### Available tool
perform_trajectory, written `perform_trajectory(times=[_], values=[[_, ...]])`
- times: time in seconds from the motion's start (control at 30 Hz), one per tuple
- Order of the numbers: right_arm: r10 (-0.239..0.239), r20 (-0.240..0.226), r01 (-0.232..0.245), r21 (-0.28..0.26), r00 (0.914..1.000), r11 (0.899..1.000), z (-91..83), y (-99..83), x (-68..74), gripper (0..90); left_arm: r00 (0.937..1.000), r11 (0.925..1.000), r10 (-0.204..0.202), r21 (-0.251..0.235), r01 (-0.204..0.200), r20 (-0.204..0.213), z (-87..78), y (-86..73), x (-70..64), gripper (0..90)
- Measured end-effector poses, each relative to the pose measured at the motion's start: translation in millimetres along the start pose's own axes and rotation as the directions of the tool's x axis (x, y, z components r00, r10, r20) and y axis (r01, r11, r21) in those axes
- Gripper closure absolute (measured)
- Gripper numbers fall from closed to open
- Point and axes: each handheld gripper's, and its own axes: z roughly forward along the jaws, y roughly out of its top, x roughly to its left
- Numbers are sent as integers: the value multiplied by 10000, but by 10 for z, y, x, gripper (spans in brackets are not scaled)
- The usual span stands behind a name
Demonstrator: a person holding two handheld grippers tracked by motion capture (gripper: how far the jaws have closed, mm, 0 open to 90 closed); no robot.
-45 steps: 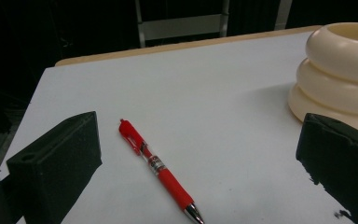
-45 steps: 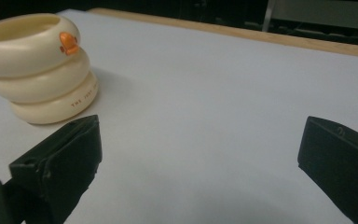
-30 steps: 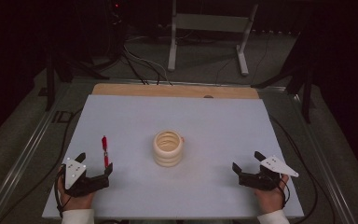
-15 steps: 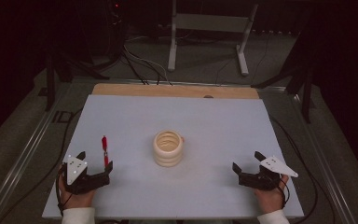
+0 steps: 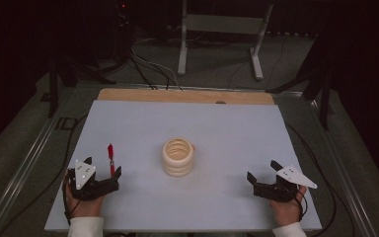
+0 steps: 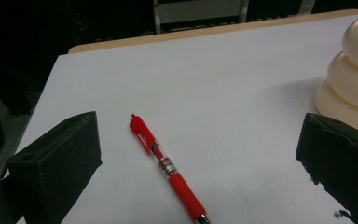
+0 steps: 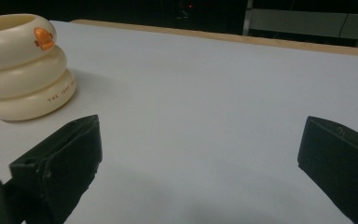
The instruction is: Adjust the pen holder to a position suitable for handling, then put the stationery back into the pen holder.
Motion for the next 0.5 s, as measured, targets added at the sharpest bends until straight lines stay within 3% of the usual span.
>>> perform_trajectory(times=[0.33, 0.5], values=[[62, 42, -62, -37, 10000, 10000, -10, 1, 8, 0, 10000, 9990, 73, 445, -73, -7, 111, -16, -44, 5], [62, 51, -62, -44, 10000, 10000, -9, 1, 8, 0, 9998, 9951, -157, 973, 163, -74, 174, -28, -47, 17]])
